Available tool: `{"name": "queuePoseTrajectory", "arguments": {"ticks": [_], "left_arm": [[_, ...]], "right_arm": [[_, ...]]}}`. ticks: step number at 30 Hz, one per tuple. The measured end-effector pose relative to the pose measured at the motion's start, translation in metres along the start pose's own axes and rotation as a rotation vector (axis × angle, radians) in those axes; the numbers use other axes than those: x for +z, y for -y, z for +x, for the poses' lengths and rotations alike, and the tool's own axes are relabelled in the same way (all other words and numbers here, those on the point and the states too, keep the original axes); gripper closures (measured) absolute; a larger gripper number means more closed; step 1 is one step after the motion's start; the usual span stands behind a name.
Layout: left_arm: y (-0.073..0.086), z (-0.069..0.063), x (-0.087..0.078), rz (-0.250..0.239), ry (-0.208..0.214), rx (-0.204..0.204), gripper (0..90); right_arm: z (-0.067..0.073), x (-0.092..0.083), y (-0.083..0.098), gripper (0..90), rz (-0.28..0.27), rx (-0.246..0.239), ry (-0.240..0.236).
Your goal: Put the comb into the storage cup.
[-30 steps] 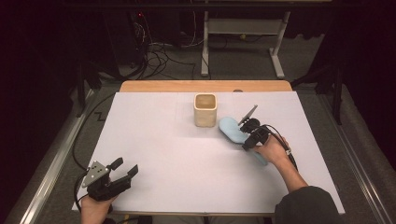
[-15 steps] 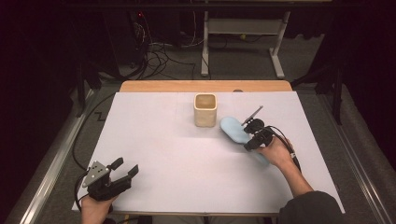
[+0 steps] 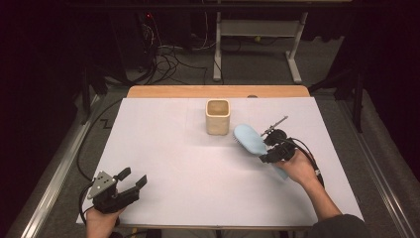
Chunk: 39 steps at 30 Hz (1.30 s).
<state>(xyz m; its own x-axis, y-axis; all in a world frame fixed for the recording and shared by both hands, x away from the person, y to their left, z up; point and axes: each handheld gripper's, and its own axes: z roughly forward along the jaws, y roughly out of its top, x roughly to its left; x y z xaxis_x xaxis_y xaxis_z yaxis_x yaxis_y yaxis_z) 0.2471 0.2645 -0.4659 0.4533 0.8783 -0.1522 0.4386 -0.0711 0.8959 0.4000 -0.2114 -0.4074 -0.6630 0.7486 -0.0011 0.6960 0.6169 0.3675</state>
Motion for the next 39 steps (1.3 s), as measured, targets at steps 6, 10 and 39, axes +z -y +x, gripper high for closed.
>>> {"name": "queuePoseTrajectory", "arguments": {"ticks": [6, 10, 39], "left_arm": [[0.0, 0.0, 0.0, -0.002, 0.0, -0.003, 31.7], [0.0, 0.0, 0.0, -0.002, 0.0, -0.003, 31.7], [-0.001, -0.008, 0.002, -0.009, 0.009, 0.008, 31.9]], "right_arm": [[0.005, -0.01, 0.008, 70.8, -0.045, -0.006, -0.009], [0.007, -0.014, 0.015, 70.8, -0.082, -0.003, -0.017], [0.026, -0.023, 0.059, 70.8, -0.28, 0.004, -0.054]]}}
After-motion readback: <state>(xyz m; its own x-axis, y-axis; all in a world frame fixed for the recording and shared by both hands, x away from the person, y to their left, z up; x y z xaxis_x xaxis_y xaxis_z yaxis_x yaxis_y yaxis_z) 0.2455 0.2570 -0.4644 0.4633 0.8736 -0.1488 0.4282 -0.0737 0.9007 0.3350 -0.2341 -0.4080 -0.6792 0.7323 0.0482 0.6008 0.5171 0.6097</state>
